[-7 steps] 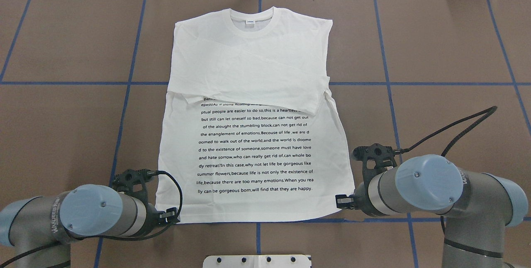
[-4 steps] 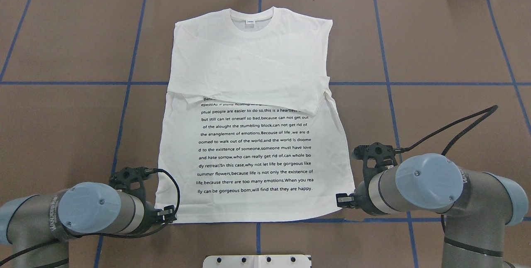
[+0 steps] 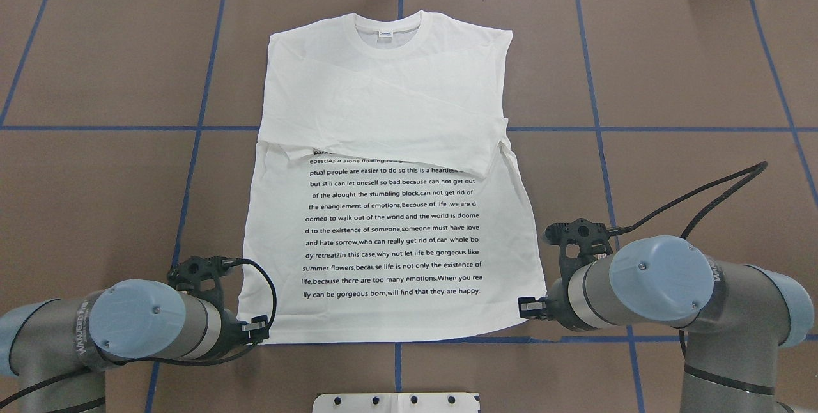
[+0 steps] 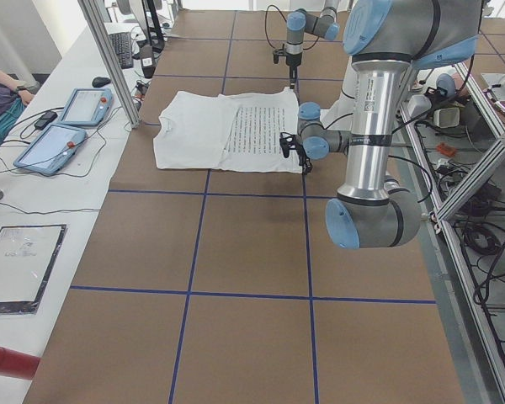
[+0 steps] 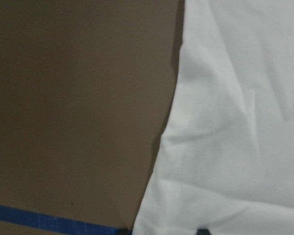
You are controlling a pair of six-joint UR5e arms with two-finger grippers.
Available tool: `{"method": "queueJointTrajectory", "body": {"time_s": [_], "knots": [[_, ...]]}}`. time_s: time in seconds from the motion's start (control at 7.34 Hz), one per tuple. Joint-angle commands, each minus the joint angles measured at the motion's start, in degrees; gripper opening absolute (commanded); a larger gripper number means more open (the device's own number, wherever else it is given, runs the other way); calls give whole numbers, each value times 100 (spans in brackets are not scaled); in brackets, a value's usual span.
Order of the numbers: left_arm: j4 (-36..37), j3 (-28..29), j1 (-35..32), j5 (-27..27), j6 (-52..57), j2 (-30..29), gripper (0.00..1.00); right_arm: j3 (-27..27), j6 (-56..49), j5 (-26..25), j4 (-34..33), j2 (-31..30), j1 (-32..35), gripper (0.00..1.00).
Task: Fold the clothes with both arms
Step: 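Grasp the two hem corners nearest the robot with both grippers, then lift the hem with both grippers and fold it toward the collar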
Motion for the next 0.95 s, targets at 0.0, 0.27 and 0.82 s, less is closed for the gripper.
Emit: {"method": "queueJointTrajectory", "body": {"time_s": [0.0, 0.27, 0.82], "knots": [[-3, -61, 8, -1, -16, -44, 4, -9, 0, -4, 8, -9, 12, 0], [-3, -70, -1, -1, -16, -53, 0, -26, -52, 4, -1, -9, 30, 0], [512, -928, -124, -71, 28, 35, 0, 183, -79, 521, 25, -96, 459, 0]]}}
